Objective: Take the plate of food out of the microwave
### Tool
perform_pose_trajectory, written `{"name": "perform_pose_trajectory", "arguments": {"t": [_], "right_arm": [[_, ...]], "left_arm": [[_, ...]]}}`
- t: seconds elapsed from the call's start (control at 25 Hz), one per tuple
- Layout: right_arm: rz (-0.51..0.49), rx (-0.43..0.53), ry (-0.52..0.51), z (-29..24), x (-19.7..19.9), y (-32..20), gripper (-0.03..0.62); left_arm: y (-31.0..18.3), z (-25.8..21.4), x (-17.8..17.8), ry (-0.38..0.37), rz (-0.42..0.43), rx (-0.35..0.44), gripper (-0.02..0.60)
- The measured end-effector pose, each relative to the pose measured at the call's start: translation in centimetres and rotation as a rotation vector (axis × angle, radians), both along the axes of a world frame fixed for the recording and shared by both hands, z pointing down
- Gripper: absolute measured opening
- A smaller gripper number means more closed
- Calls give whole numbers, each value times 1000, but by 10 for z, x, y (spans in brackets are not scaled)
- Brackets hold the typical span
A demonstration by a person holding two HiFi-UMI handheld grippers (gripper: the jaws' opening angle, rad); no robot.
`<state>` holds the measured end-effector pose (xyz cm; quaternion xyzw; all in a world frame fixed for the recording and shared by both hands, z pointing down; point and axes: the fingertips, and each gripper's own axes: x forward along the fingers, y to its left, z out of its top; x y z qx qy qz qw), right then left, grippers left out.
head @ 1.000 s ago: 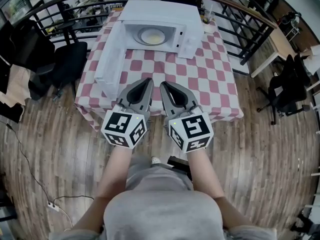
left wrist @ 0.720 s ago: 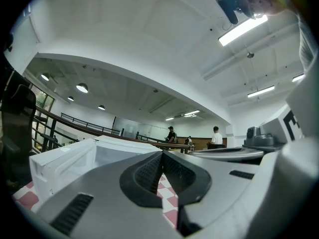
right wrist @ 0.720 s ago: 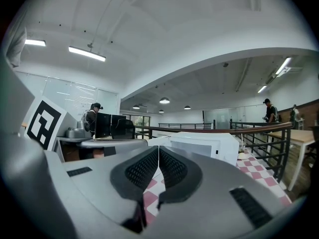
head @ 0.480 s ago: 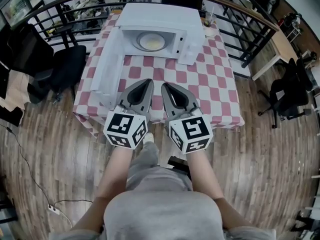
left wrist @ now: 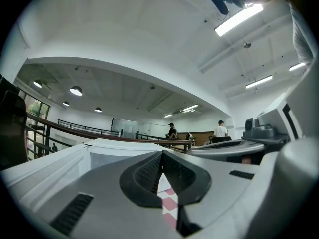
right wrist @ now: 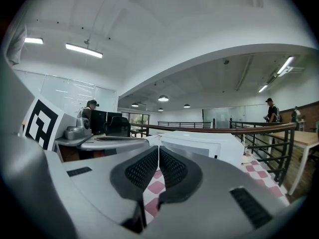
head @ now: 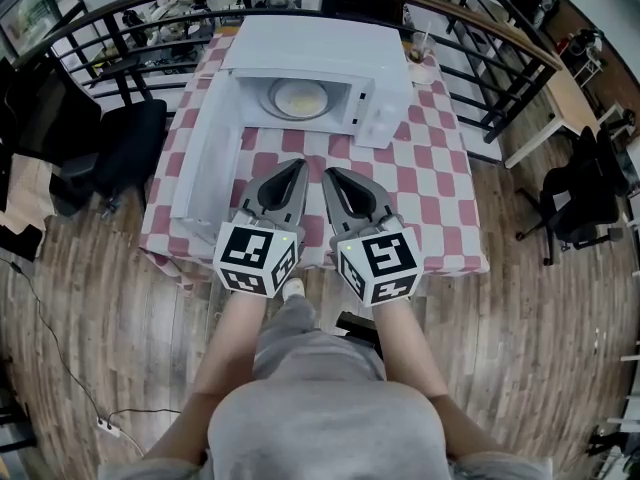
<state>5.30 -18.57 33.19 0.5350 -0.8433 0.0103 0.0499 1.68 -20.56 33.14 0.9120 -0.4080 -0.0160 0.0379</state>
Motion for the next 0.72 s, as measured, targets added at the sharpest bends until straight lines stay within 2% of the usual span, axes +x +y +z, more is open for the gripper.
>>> {"name": "perform_pose_trajectory", "arguments": {"t": [0.44,0.72], "right_arm": [[35,-45,-8,25,8,-71,26],[47,-80,-57,36,12,-112,26]], "left_arm": [[-72,14,7,-35,-7,12,0],[-103,35,8,-53,9,-27,0]]}}
